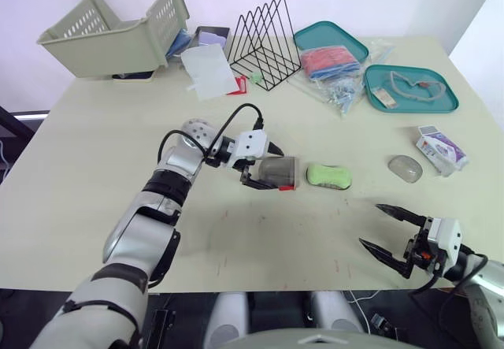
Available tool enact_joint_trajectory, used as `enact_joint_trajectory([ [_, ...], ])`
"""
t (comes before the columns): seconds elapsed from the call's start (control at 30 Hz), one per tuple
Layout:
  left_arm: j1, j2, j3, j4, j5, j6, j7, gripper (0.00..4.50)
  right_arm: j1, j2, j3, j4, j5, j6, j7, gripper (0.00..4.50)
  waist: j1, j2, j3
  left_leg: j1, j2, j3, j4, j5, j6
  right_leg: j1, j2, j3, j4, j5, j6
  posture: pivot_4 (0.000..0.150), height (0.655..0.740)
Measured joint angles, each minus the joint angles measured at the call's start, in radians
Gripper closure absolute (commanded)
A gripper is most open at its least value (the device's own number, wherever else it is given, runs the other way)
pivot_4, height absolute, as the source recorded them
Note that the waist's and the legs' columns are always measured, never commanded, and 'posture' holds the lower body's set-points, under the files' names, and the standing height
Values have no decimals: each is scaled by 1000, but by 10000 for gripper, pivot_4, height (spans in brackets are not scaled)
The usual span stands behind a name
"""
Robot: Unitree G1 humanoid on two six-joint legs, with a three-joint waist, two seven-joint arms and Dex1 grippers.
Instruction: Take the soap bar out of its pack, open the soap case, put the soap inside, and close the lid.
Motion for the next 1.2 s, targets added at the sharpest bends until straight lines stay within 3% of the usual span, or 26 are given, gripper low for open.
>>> enact_joint_trajectory([
  [0.77, 1, -17, 0, 42, 37, 41, 33, 0, -36, -20, 9, 31, -1, 0, 9, 295, 1, 0, 0, -1, 0, 0, 0, 0, 0, 0, 0, 0, 0, 0, 0, 1500, 7400],
  [0.9, 1, -21, 3, 45, 35, 41, 24, 10548, -36, -21, 9, 31, -1, 0, 9, 0, 1, 0, 0, -1, 0, -1, 0, 0, 0, 0, 0, 0, 0, 0, 0, 1500, 7400],
  [1.2, 4, -21, 7, 45, 34, 39, 27, 10548, -31, -65, 18, 26, -14, 31, -3, 0, 0, 0, 0, -1, 0, 0, 1, 0, 0, 0, 0, 0, 0, 1, -1, 1500, 7400],
])
